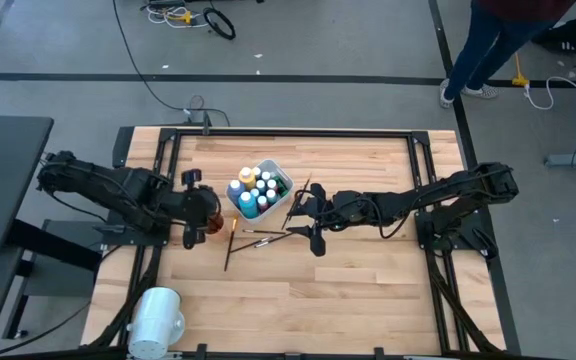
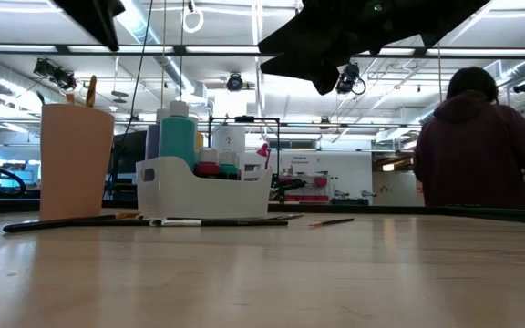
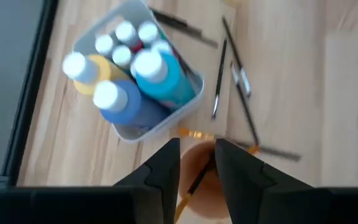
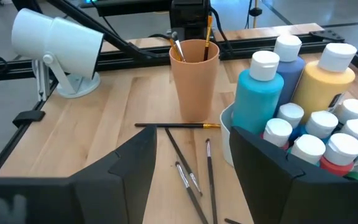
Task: Pick & Place Paint Supplies
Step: Put the black gold paintbrush into the orange cup
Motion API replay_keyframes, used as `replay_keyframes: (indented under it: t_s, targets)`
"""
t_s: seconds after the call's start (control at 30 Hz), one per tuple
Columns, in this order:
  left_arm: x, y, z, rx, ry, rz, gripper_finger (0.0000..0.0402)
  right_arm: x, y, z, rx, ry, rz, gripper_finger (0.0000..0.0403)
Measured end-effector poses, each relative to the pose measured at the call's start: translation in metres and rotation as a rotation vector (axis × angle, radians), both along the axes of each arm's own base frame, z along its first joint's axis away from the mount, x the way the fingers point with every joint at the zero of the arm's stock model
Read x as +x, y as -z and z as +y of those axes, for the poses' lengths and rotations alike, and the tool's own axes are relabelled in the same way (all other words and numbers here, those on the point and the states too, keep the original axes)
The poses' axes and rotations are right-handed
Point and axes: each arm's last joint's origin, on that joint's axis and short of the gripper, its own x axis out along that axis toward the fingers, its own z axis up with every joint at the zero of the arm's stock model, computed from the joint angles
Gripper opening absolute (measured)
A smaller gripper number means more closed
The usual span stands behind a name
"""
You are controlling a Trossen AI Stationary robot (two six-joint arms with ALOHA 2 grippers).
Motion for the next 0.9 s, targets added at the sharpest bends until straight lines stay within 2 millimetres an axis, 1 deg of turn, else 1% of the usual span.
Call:
replay_keyframes:
  t_s: [0.1,0.2,0.43,0.63,0.9]
  targets:
    - [0.002,-0.010,-0.001,-0.080,-0.081,-0.082,0.0109,0.000,0.000,0.000,0.000,0.000,0.000,0.0207]
    - [0.003,-0.012,-0.002,-0.131,-0.101,-0.099,0.0104,0.000,0.000,0.000,0.000,0.000,-0.001,0.0207]
    - [0.007,-0.012,-0.003,-0.134,-0.104,-0.121,0.0098,0.000,0.000,0.000,-0.003,0.000,-0.001,0.0207]
    - [0.014,-0.017,-0.006,-0.204,-0.081,-0.201,0.0098,0.000,0.000,0.000,-0.003,0.001,-0.001,0.0207]
    - [0.018,-0.020,-0.006,-0.187,-0.121,-0.265,0.0098,0.000,0.000,0.000,-0.002,0.001,-0.001,0.0207]
